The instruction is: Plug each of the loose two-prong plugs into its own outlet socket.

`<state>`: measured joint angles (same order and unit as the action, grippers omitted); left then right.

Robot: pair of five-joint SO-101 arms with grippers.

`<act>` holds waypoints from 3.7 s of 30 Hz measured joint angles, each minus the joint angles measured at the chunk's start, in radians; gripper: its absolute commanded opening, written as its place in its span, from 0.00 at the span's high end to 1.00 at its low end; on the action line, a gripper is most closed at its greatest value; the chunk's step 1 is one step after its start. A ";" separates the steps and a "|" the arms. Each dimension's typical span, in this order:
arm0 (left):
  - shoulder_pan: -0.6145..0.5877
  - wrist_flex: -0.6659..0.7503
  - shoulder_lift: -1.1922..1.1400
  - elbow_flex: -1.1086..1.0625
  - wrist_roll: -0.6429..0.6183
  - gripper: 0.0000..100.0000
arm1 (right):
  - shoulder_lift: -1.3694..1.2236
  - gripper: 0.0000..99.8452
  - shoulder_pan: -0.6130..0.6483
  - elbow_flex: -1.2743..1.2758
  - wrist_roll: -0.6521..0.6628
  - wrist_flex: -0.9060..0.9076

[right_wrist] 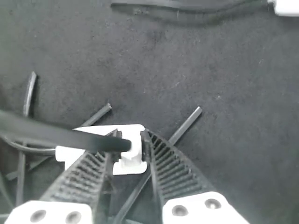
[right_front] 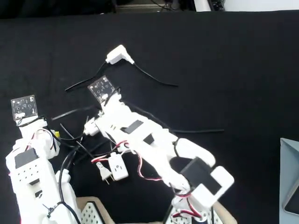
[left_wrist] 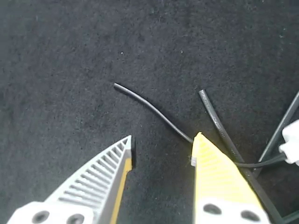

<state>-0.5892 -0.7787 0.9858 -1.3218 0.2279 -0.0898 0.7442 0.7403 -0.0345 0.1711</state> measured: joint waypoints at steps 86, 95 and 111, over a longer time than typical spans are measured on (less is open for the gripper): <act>0.264 -0.701 -0.399 0.947 0.278 0.78 | 0.979 0.99 -0.493 0.483 0.052 0.402; 0.427 -0.592 -0.560 0.821 0.310 0.78 | 0.979 0.99 -0.493 0.496 0.052 0.400; 0.586 -0.448 -0.979 0.835 0.379 0.79 | 0.979 0.99 -0.494 0.503 0.052 0.399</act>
<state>-0.0031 -1.2267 0.0069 -0.4872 0.6068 0.8892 0.2501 1.2436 0.0176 0.5700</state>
